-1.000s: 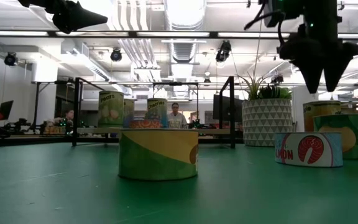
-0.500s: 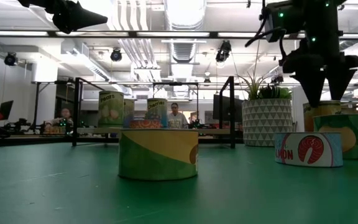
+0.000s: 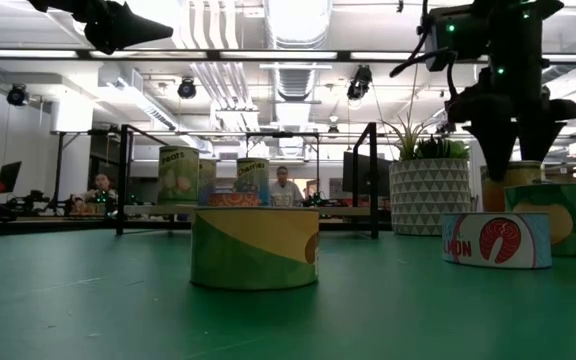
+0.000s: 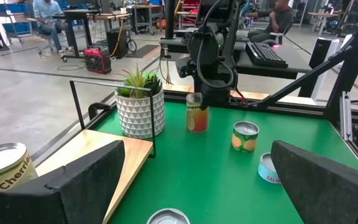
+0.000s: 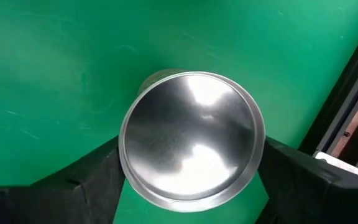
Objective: Pick and place cans onto a shelf
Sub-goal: Put the canned pineapple on the shelf
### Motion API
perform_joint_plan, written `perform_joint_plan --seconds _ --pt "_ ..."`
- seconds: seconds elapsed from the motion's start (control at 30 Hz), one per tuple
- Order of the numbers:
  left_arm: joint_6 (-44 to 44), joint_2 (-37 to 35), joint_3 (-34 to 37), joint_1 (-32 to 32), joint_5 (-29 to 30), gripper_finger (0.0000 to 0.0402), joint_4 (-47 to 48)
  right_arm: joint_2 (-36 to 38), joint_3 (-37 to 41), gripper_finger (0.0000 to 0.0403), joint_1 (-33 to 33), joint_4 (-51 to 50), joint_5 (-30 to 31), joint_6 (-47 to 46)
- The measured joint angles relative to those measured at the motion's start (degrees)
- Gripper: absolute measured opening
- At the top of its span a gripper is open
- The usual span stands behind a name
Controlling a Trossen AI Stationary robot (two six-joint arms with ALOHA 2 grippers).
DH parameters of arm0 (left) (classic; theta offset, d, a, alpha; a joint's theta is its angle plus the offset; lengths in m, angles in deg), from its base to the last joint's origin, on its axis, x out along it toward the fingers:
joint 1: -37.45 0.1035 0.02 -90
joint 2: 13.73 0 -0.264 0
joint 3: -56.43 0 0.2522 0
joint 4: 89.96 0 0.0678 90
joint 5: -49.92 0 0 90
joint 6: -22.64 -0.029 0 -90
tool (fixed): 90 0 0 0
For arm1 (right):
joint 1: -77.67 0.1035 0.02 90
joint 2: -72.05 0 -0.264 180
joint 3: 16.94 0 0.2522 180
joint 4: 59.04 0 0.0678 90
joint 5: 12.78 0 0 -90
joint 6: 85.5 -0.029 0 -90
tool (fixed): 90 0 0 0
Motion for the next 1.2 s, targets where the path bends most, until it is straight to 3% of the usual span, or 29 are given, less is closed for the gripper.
perform_joint_plan --seconds 0.27,0.4,0.6,0.97,1.2 --pt "0.0 0.0 0.0 0.0 0.0 0.0387 -0.2 0.0 -3.7 0.0312 0.0 0.0 -1.0 -0.2" --pt "0.0 0.0 0.0 0.0 0.0 0.0387 -0.2 0.0 -8.7 0.0310 0.6 0.2 -4.4 -0.8" --pt "0.0 0.0 0.0 0.0 1.3 0.0387 -0.2 -1.5 -17.4 0.0309 4.4 3.7 -4.6 -2.5" --pt "0.0 0.1 0.0 0.0 2.0 0.0387 -0.1 -21.5 -39.6 0.0309 8.4 5.9 -3.7 7.9" --pt "0.0 0.1 0.0 0.0 1.9 0.0387 -0.1 -35.2 -57.2 0.0309 5.8 1.9 3.7 20.6"
